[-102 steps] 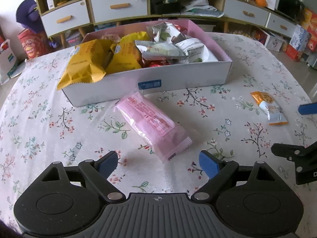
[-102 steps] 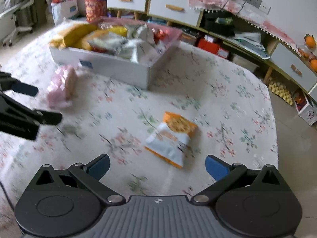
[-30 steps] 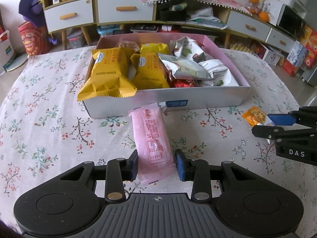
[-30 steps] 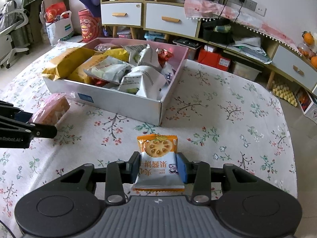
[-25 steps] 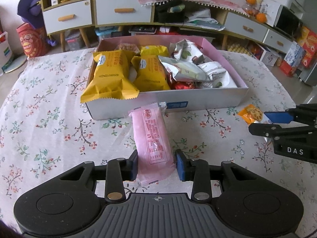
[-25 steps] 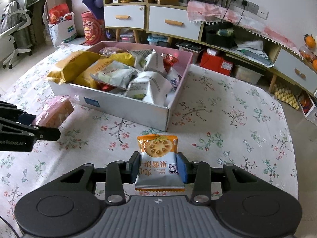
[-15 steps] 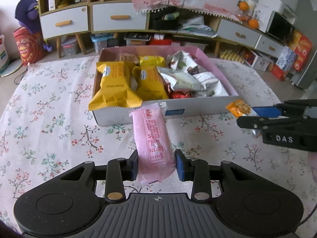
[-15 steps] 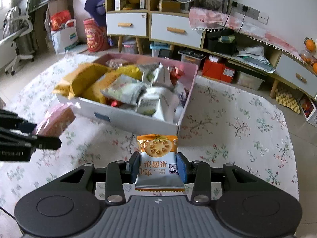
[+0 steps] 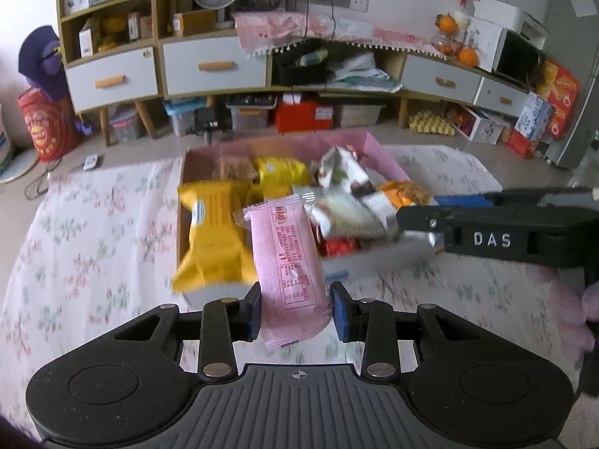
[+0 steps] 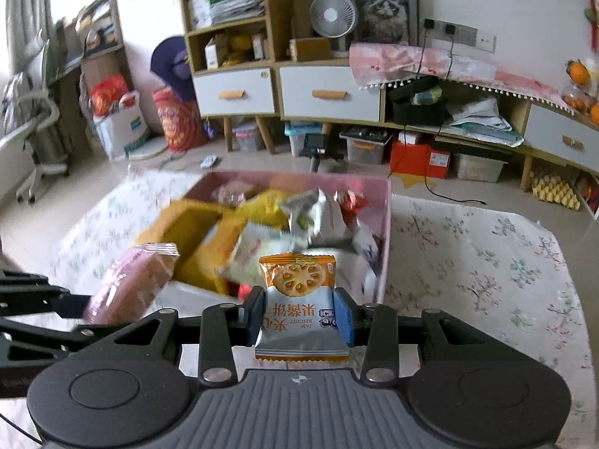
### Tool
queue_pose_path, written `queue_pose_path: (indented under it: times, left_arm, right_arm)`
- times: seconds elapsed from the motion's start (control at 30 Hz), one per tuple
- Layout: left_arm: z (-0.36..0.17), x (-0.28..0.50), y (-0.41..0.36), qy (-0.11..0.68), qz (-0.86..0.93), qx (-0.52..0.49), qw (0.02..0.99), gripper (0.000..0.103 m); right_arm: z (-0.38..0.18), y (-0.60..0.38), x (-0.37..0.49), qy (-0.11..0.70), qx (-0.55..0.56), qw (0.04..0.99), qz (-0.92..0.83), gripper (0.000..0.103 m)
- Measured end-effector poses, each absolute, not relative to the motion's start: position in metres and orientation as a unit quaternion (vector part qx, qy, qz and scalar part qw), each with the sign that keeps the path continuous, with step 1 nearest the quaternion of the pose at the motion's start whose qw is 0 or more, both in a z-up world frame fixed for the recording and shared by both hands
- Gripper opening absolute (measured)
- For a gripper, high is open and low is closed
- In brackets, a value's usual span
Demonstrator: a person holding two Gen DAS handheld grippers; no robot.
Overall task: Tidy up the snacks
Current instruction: 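Carry both snacks into the pink box and open both grippers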
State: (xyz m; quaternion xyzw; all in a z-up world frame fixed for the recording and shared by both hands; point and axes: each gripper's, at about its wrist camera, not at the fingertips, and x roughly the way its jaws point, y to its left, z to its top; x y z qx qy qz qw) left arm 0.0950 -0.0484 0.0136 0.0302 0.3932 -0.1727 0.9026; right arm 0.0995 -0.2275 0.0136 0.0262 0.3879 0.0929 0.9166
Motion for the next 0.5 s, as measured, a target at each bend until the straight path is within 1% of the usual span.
queue_pose_path:
  times: [0.17, 0.5]
  left_arm:
    - [0.009, 0.12, -0.063, 0.373, -0.182, 0.039, 0.909, 0.034]
    - [-0.013, 0.152, -0.073, 0.365, -0.179, 0.038, 0.913, 0.034]
  right_arm:
    - [0.011, -0.229, 0.118, 0.379, 0.074, 0.919, 0.077, 0.014]
    - [-0.005, -0.235, 0.135, 0.377, 0.102, 0.919, 0.054, 0.014]
